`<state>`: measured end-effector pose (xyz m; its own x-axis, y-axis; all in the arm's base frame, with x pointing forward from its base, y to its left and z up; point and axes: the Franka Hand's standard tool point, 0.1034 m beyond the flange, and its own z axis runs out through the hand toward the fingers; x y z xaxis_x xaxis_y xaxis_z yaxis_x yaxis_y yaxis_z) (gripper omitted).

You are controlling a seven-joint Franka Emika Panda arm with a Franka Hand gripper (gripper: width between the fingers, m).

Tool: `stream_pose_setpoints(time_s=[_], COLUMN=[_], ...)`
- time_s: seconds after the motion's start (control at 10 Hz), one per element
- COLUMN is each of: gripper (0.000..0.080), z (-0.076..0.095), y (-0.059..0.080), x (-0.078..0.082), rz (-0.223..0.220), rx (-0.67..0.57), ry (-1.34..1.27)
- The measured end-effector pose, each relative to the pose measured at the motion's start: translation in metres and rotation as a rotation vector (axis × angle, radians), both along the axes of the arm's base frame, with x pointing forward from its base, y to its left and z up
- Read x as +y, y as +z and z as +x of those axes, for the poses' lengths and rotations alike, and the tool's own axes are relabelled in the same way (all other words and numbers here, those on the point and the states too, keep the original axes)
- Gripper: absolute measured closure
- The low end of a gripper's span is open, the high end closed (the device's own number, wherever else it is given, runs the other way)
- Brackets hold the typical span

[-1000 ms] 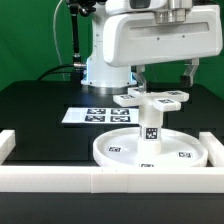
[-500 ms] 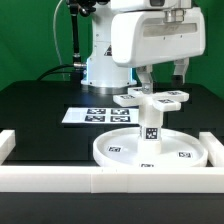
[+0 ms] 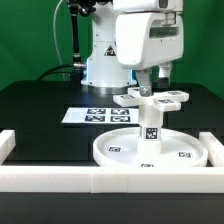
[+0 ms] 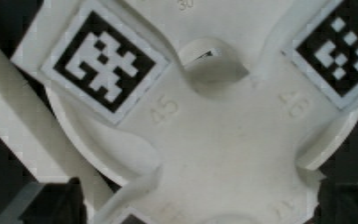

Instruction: Assemble round table

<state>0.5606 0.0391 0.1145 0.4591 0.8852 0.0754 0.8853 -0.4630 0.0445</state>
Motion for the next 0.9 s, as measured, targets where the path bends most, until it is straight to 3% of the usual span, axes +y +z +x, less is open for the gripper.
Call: stream_pose_setpoints(time_s=[0.8,0.9], gripper=[0.0151,0.028], z=[-0.0064,-0.0063], y=[-0.0117,-0.0116], x=[-0.0007,-0.0008], rz=[-0.013,-0.013], rx=[0.01,0.01], ry=[0.009,0.008])
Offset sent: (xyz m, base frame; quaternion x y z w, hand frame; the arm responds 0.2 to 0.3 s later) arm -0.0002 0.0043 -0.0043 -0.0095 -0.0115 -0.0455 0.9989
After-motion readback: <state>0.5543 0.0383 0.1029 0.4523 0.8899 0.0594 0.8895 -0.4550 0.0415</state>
